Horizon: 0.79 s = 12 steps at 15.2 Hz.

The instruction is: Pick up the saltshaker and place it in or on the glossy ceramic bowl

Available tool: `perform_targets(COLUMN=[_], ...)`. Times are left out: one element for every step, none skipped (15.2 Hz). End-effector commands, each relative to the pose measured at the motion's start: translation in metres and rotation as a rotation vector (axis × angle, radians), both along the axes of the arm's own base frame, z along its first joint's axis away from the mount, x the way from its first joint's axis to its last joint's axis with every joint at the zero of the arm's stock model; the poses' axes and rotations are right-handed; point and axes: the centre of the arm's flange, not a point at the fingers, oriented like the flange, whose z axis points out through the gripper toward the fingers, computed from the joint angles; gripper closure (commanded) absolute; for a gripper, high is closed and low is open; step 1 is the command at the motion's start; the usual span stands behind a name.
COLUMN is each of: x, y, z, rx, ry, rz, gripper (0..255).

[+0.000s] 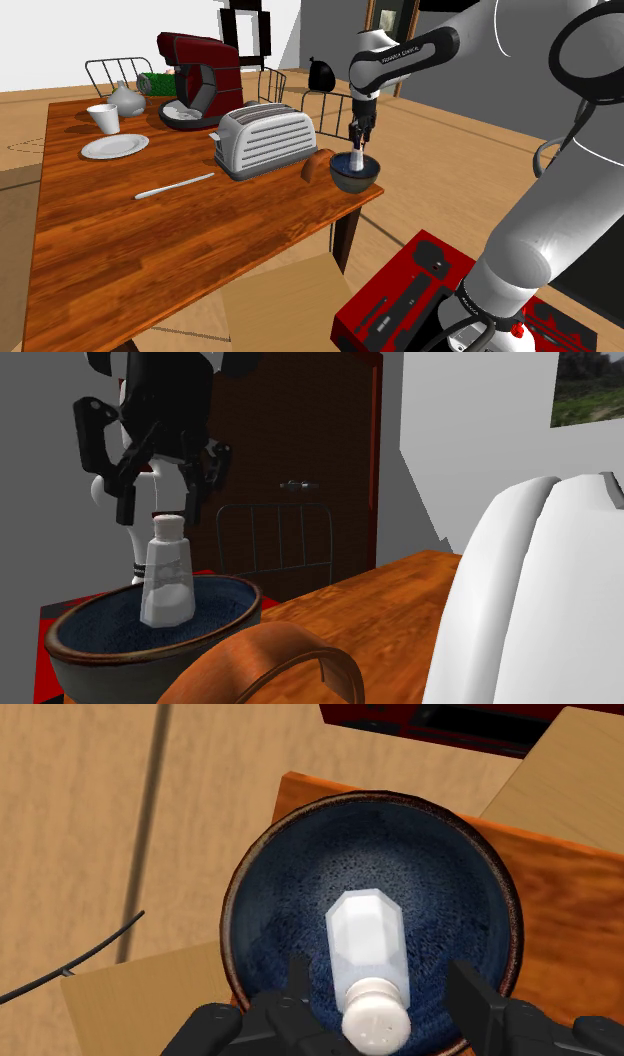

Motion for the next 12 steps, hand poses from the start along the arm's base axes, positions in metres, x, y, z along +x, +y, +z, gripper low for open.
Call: perform_targets(x=[0.0, 0.0, 0.0, 0.0, 0.0, 0.001, 0.001, 0.002, 0.002, 0.002, 0.002, 0.002], y=[0.0, 0.0, 0.0, 0.0, 0.0, 0.002, 0.003, 0.005, 0.006, 0.006, 0.007, 0.006], z=[0.0, 0.0, 0.0, 0.0, 0.0, 0.013, 0.026, 0.039, 0.05, 0.05, 0.05, 0.05], rx=[0.0, 0.0, 0.0, 0.0, 0.0, 0.0, 0.0, 0.0, 0.0, 0.0, 0.0, 0.0], ry=[0.0, 0.0, 0.0, 0.0, 0.0, 0.0, 0.0, 0.0, 0.0, 0.0, 0.0, 0.0], rz=[0.0, 0.0, 0.0, 0.0, 0.0, 0.0, 0.0, 0.0, 0.0, 0.0, 0.0, 0.0], gripper=[0, 0, 0, 0, 0, 0, 0, 0, 0, 0, 0, 0])
